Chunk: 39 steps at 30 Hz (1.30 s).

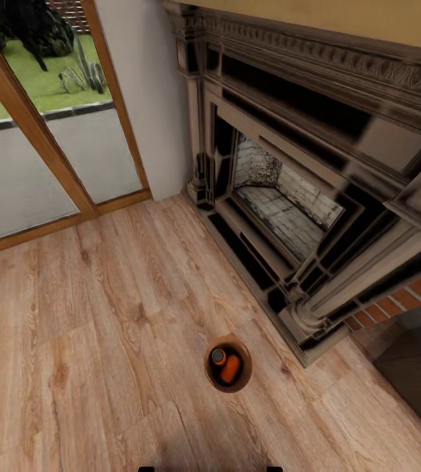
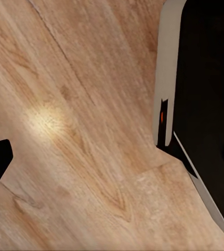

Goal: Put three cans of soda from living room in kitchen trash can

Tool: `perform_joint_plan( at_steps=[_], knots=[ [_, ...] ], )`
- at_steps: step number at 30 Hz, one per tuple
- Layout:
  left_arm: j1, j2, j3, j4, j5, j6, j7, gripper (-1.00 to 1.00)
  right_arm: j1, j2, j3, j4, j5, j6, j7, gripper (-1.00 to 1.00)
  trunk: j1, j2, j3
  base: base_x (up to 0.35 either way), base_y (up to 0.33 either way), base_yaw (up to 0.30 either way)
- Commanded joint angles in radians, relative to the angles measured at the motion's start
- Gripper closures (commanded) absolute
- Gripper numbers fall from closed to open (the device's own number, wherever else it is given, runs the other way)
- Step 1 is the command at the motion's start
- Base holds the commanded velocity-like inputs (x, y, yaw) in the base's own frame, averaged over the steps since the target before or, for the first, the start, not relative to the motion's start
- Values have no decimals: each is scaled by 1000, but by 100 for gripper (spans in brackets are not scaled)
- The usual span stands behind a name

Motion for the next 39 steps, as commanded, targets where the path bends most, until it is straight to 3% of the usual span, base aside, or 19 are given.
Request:
perform_joint_plan(
  at_steps=[1,11,39],
  knots=[
    [0,0,0,0,0,0,0,-100,0,2,0,0,0,0,-11,-100,-4,7,3,0,0,0],
    [0,0,-1,0,0,1,0,-100,-1,14,0,0,0,1,-54,-100,-42,77,35,0,0,0],
    [0,-2,2,0,3,3,1,-100,-1,22,2,11,6,2,-60,-100,-150,273,122,0,0,0]
  ],
)
